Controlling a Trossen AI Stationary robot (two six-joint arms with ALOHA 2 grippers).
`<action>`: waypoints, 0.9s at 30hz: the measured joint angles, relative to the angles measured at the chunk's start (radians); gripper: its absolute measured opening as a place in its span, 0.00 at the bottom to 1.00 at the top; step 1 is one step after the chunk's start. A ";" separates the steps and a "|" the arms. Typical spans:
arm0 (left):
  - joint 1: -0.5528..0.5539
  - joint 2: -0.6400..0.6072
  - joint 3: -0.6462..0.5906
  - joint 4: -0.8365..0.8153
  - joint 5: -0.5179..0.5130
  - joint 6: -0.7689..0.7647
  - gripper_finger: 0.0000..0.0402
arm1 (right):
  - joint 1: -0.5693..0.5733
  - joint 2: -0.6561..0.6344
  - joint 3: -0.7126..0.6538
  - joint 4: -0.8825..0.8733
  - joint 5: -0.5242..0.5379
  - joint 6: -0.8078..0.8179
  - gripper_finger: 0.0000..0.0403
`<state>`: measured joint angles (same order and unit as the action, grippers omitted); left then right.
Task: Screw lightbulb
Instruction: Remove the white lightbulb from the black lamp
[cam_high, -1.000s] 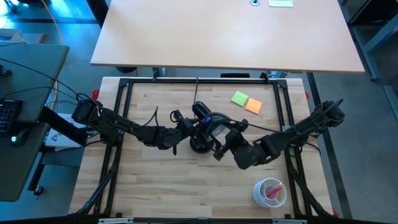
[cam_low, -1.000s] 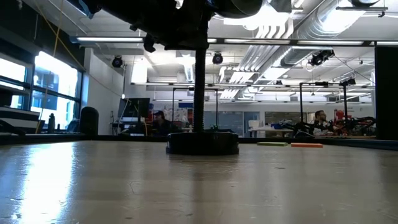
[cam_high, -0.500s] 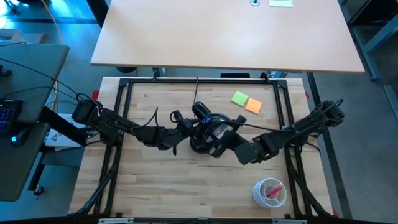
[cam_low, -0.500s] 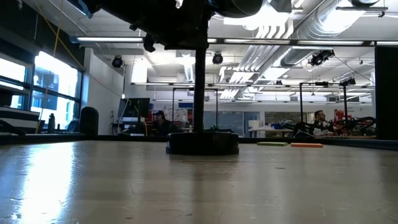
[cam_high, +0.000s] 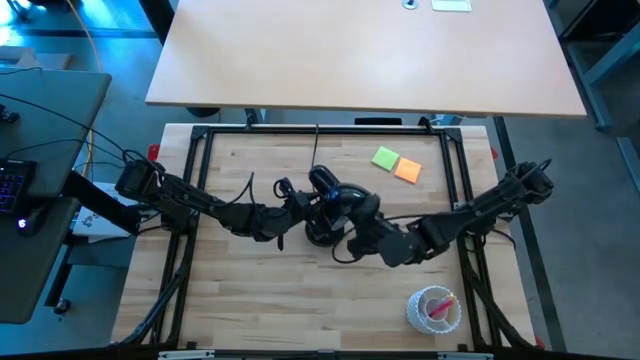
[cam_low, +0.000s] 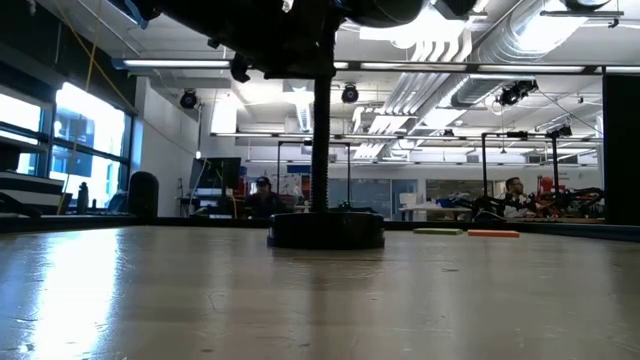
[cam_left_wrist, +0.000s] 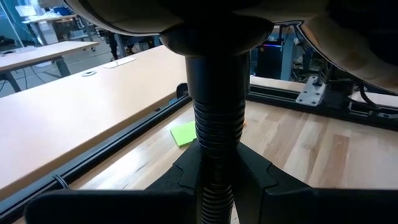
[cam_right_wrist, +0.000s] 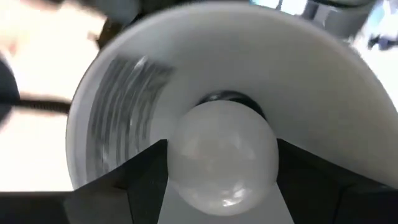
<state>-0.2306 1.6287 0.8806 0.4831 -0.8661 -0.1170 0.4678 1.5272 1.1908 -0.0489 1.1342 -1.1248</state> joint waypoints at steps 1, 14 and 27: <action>0.000 0.000 0.000 0.000 0.002 0.005 0.11 | 0.003 0.000 0.000 -0.014 0.008 -0.059 0.64; -0.001 -0.049 -0.001 -0.068 0.042 0.019 0.12 | 0.066 0.000 0.000 -0.081 0.073 -0.092 0.64; 0.040 -0.059 0.000 -0.121 -0.009 0.036 0.12 | 0.252 -0.002 0.003 -0.296 -0.011 0.596 0.64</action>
<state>-0.1902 1.5695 0.8807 0.3623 -0.8755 -0.0811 0.7198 1.5253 1.1938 -0.3450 1.1229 -0.5290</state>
